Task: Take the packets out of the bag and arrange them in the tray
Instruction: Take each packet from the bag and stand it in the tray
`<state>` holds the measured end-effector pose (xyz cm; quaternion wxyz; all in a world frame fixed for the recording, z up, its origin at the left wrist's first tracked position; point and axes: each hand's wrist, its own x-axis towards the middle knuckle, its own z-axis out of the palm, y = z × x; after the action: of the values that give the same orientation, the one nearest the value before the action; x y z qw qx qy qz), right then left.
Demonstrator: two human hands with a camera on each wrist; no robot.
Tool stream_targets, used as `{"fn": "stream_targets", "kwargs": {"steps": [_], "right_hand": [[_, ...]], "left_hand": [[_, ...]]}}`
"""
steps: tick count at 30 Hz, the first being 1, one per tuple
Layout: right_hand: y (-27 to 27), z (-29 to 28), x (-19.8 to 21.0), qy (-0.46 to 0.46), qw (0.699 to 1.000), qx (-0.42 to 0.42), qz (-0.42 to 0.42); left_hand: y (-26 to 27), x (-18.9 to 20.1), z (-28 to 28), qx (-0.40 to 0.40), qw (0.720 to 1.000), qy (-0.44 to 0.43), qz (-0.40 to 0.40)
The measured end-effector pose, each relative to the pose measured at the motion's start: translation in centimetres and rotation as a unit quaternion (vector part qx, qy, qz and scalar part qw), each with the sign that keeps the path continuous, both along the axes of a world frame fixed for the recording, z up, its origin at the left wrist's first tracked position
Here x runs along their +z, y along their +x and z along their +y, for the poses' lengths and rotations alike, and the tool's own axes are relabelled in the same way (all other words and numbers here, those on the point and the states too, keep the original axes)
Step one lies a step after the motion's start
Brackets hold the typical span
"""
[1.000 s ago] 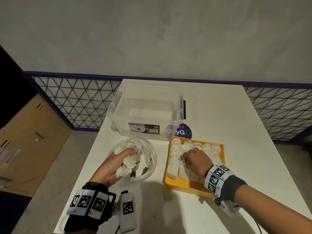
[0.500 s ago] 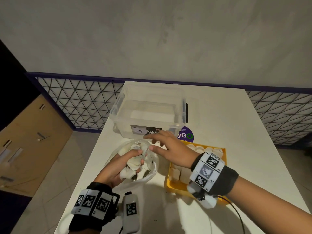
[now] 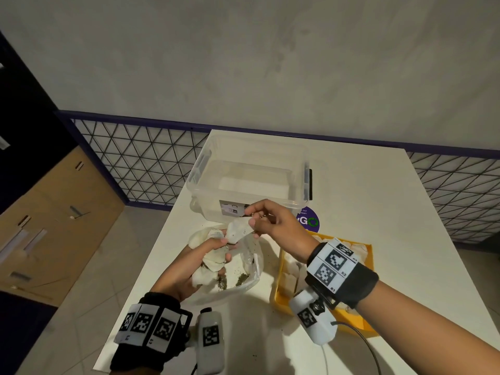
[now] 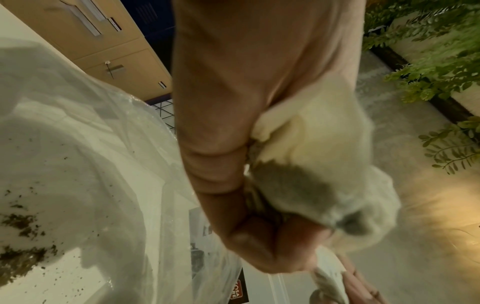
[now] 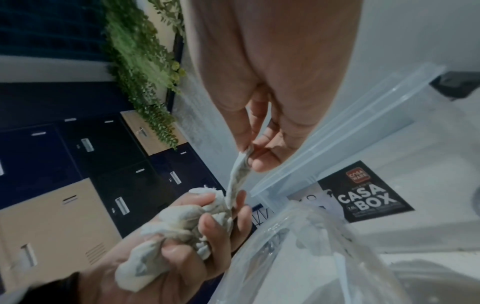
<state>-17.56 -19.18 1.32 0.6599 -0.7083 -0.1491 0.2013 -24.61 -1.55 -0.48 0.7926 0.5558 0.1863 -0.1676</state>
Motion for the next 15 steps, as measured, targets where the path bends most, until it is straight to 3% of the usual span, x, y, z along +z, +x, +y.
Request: {"fn": "stream_targets", "kwargs": {"steps": [10,15], "right_hand": [[-0.6,0.5,-1.5,-0.048,0.996,0.062,0.038],[-0.4,1.2,-1.2,-0.195,0.968,0.120,-0.101]], "left_hand": [[0.2,-0.3,0.6,0.049,0.999,0.018,0.000],[0.2,-0.1,0.9,0.042,0.997,0.058,-0.009]]}}
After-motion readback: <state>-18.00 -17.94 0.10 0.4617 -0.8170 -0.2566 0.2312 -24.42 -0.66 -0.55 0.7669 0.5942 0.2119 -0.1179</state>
